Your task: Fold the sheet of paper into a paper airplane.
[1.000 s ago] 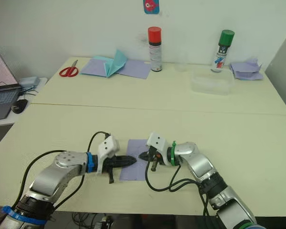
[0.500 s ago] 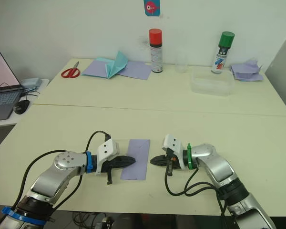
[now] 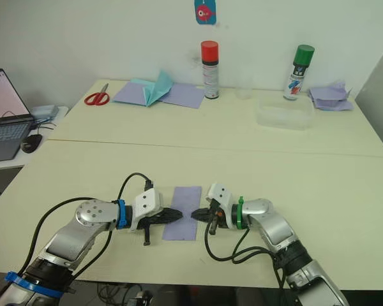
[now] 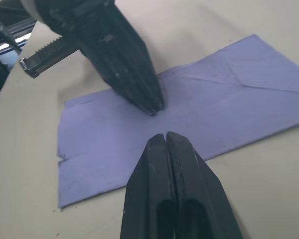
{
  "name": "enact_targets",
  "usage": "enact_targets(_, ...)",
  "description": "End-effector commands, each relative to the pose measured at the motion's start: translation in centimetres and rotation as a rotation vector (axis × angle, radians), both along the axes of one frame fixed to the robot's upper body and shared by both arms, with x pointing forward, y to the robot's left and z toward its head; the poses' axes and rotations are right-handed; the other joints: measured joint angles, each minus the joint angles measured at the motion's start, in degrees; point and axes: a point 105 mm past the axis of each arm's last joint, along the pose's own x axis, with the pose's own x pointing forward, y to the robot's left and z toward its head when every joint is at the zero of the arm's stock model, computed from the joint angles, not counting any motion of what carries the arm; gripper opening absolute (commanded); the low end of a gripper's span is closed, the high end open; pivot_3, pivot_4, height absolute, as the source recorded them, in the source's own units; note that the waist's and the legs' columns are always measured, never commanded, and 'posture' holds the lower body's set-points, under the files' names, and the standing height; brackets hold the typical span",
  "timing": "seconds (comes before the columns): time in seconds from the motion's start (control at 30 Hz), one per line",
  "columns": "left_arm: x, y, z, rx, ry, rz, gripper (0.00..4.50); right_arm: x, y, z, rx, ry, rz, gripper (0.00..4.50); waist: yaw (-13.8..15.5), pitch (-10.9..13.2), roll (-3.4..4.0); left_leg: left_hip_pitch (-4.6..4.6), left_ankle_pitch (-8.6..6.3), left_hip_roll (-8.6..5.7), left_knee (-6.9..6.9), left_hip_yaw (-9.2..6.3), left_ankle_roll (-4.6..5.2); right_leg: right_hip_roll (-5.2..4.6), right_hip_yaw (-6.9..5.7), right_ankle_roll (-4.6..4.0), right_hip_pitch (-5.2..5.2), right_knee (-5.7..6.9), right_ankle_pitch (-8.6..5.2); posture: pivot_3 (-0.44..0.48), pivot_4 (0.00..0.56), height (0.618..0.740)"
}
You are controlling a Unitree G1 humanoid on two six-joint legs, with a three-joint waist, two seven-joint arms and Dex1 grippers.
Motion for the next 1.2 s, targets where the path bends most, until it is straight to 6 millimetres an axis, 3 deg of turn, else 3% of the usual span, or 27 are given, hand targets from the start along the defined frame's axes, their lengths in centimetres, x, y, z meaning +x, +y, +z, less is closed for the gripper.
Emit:
enact_targets(0.03,-2.1,1.5,-4.4,0.141,0.157,-0.035,0.0,3.2,-1.8,0.0,-0.037,-0.071,-0.166,0.02,-0.04,-0.05,0.02,0.05,0.0,0.0,0.0,0.01,0.0,0.0,0.0,0.0,0.01,0.0,0.0,0.0,0.15,0.74)
enact_targets(0.27,-1.6,1.3,-4.3,0.136,0.148,-0.05,0.0,6.4,-2.0,0.6,-0.037,-0.144,-0.296,0.02,-0.06,-0.09,0.05,0.04,0.01,0.01,-0.04,0.04,0.03,-0.01,0.02,-0.01,0.0,0.0,0.0,0.0,0.15,0.74)
enact_targets(0.43,-1.1,1.1,-4.0,0.128,0.14,-0.049,0.0,7.4,-2.2,1.2,-0.045,-0.208,-0.324,0.02,-0.03,-0.16,0.14,0.05,0.02,0.01,-0.06,0.04,0.03,-0.06,0.02,-0.01,0.02,0.0,0.0,0.0,0.15,0.74)
enact_targets(0.5,-0.9,1.1,-3.9,0.12,0.138,-0.044,0.0,7.4,-2.2,2.5,0.02,-0.222,-0.311,0.02,0.0,-0.17,0.2,0.05,0.03,0.0,-0.05,0.04,0.06,-0.11,0.02,0.0,0.03,0.01,0.0,0.0,0.15,0.74)
enact_targets(0.6,-0.7,1.2,-3.8,0.113,0.135,-0.037,0.0,5.8,-1.9,4.6,0.13,-0.236,-0.202,0.02,0.11,-0.14,0.24,-0.04,0.05,-0.03,-0.05,0.03,0.09,-0.15,-0.01,0.0,0.0,0.0,0.0,0.0,0.15,0.74)
enact_targets(0.73,-0.6,1.3,-3.7,0.109,0.134,-0.032,0.0,3.2,-1.1,5.1,0.173,-0.199,-0.07,0.02,0.06,-0.18,0.33,-0.05,0.02,-0.01,-0.08,0.02,0.13,-0.14,-0.03,0.01,0.0,0.0,0.0,0.0,0.15,0.74)
enact_targets(1.0,-0.4,1.2,-3.6,0.102,0.132,-0.024,0.0,0.4,-0.1,-0.3,-0.105,-0.102,0.052,0.02,0.05,-0.21,0.38,-0.05,0.03,-0.03,-0.07,0.04,0.14,-0.16,-0.01,0.14,-0.03,0.0,-0.08,0.0,0.15,0.74)
enact_targets(1.2,-0.4,1.7,-3.7,0.113,0.135,-0.019,0.0,-3.3,-0.9,-1.5,-0.175,0.021,0.233,0.02,0.09,-0.41,0.49,-0.04,0.02,-0.03,-0.09,0.01,0.14,-0.15,-0.02,0.13,-0.02,-0.02,-0.08,0.0,0.15,0.74)
